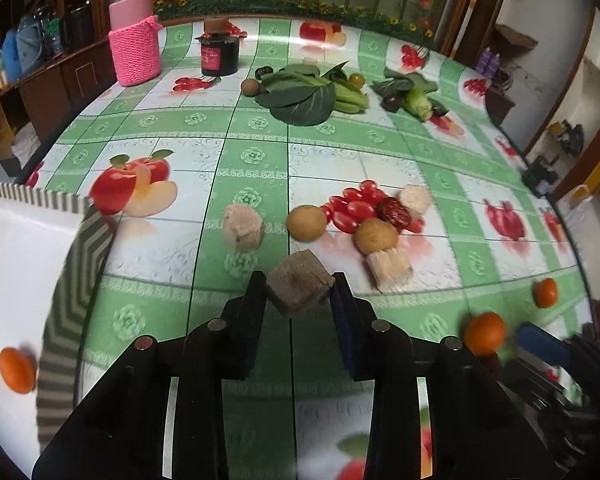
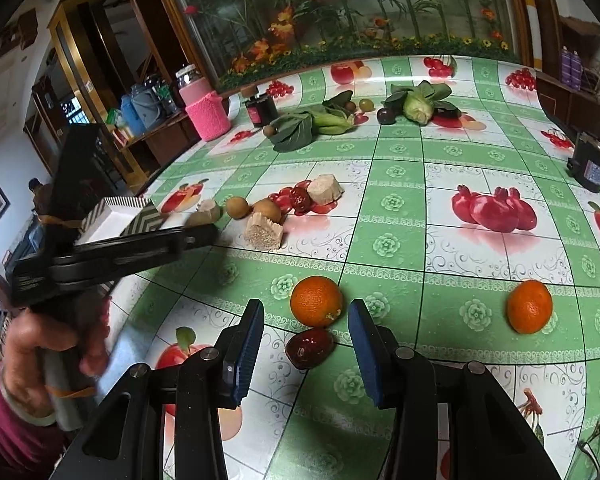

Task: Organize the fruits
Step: 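Grasp a brown bread cube with the left tool while the right tool grasps an orange, then carry the bread cube and orange into the white tray and open both tools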

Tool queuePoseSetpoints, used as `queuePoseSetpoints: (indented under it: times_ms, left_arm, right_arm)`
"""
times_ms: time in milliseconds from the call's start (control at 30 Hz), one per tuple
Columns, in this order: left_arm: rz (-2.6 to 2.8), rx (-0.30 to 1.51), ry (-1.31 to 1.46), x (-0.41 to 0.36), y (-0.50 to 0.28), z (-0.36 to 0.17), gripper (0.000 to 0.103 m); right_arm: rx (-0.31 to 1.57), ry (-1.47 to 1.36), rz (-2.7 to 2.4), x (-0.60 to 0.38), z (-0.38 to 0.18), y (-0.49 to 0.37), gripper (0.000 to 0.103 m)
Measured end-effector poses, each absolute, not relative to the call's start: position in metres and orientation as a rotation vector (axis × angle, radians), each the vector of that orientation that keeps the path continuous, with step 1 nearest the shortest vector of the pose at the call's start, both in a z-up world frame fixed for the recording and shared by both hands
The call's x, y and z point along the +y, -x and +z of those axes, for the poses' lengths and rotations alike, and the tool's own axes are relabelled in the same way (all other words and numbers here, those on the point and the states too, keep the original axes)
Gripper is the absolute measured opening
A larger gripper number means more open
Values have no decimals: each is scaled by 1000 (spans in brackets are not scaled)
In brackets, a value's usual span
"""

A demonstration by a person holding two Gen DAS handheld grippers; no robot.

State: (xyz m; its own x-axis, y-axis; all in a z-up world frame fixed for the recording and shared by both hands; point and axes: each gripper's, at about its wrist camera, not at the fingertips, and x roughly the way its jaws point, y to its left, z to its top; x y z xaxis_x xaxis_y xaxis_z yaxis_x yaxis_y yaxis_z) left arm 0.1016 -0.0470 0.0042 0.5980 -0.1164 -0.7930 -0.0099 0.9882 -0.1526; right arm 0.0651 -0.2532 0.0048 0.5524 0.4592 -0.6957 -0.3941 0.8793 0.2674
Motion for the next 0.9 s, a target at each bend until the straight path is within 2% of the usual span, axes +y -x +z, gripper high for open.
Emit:
queuePoseSetpoints:
  times_ms: [300, 333, 400, 600, 900]
  left_arm:
    - [-57, 894, 94, -44, -59, 21, 31]
    - [-57, 894, 94, -42, -56, 21, 31]
    - [-56, 894, 95, -38, -50, 23, 31]
    - [-21, 851, 82, -23, -29, 38, 32]
    - [102, 794, 73, 20, 3, 51, 32]
  right_arm:
    - [884, -31, 467, -237, -7, -84, 42]
    - [907, -28, 462, -236, -11, -87, 36]
    - [904, -21, 461, -236, -12, -85, 31]
    - [822, -50, 504, -232, 13, -64, 31]
    - [804, -78, 637, -189, 30, -39, 31]
